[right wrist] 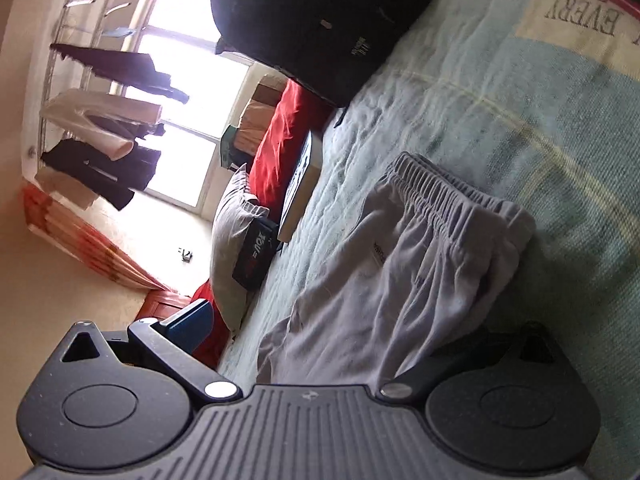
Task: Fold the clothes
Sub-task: 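Close the right gripper on the elastic waistband edge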
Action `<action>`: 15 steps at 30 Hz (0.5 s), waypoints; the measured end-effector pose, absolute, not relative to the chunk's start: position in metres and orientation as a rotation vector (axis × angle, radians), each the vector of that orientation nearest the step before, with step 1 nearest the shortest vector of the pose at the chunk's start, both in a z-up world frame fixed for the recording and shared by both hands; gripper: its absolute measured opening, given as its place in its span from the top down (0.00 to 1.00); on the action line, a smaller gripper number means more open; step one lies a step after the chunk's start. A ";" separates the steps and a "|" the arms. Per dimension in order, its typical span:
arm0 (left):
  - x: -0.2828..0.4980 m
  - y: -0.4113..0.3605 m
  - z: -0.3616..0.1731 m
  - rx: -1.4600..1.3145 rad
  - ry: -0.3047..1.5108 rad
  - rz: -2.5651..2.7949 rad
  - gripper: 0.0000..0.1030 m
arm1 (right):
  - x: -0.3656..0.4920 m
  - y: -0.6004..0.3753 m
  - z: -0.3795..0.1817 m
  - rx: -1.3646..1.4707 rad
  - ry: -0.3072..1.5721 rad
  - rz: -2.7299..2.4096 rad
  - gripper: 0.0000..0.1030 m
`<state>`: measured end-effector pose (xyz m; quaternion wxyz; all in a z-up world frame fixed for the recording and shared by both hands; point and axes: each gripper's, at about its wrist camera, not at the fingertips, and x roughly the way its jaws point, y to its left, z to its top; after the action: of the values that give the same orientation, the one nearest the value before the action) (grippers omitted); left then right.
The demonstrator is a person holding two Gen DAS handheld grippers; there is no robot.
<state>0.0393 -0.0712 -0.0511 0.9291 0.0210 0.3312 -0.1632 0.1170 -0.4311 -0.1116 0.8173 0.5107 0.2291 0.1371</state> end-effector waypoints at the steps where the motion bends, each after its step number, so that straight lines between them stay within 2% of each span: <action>1: 0.039 -0.072 -0.052 0.046 0.681 -0.340 0.12 | 0.115 -0.427 -0.111 1.052 0.503 0.293 0.04; 3: 0.038 -0.073 -0.052 0.059 0.680 -0.329 0.12 | 0.112 -0.427 -0.113 1.028 0.507 0.280 0.17; 5: 0.038 -0.073 -0.053 0.064 0.685 -0.319 0.12 | 0.111 -0.429 -0.117 1.034 0.504 0.269 0.37; 7: 0.037 -0.073 -0.054 0.062 0.687 -0.323 0.12 | 0.110 -0.432 -0.121 1.039 0.501 0.257 0.81; 8: 0.037 -0.073 -0.054 0.060 0.687 -0.326 0.12 | 0.109 -0.433 -0.124 1.042 0.499 0.251 0.91; 15: 0.036 -0.073 -0.055 0.067 0.688 -0.330 0.11 | 0.106 -0.442 -0.138 1.062 0.488 0.211 0.91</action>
<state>0.0356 -0.0727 -0.0547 0.9275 0.0326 0.3359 -0.1610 0.1062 -0.4420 -0.1382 0.8288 0.5002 0.2301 0.0996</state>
